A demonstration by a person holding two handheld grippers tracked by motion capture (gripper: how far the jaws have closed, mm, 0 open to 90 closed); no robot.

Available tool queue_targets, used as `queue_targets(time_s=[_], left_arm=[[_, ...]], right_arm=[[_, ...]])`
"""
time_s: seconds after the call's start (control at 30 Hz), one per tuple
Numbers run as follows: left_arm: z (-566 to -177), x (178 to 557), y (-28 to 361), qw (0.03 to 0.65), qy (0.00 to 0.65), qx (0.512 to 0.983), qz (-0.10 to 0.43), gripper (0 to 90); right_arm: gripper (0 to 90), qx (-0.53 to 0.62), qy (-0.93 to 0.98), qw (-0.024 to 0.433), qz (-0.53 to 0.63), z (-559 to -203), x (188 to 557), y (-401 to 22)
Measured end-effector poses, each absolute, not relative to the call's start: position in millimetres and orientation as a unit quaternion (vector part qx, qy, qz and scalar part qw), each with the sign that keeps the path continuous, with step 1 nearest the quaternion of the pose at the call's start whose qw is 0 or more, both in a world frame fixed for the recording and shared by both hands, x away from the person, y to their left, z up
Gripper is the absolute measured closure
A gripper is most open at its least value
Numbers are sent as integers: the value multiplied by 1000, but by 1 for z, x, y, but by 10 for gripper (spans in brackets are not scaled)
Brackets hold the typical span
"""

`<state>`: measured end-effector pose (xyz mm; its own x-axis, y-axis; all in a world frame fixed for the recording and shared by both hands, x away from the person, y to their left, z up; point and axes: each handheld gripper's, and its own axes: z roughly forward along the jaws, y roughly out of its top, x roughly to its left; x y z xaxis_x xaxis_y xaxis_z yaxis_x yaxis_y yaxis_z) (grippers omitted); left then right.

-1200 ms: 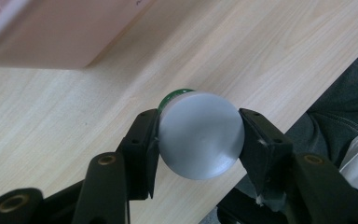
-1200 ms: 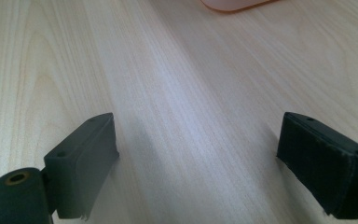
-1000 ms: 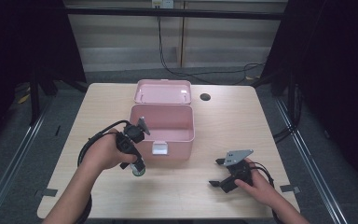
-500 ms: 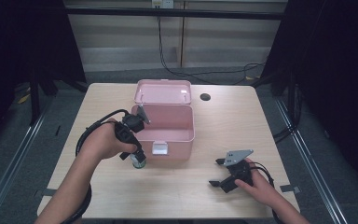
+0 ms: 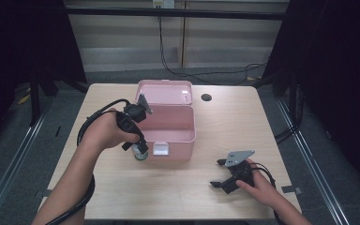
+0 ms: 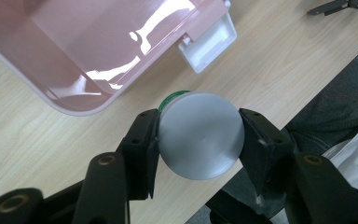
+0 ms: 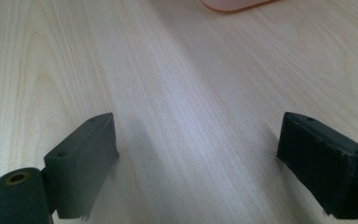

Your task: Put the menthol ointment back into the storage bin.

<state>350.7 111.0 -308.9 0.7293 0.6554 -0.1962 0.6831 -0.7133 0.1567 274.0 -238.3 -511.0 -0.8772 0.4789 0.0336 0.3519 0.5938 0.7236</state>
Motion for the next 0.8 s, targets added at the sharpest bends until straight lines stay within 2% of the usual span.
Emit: queue_targets(time_s=[0.8], left_arm=[[-275,371,100,111,373,920,-48,501]], right_arm=[[112,234,889,82,384,-511,274,-238]])
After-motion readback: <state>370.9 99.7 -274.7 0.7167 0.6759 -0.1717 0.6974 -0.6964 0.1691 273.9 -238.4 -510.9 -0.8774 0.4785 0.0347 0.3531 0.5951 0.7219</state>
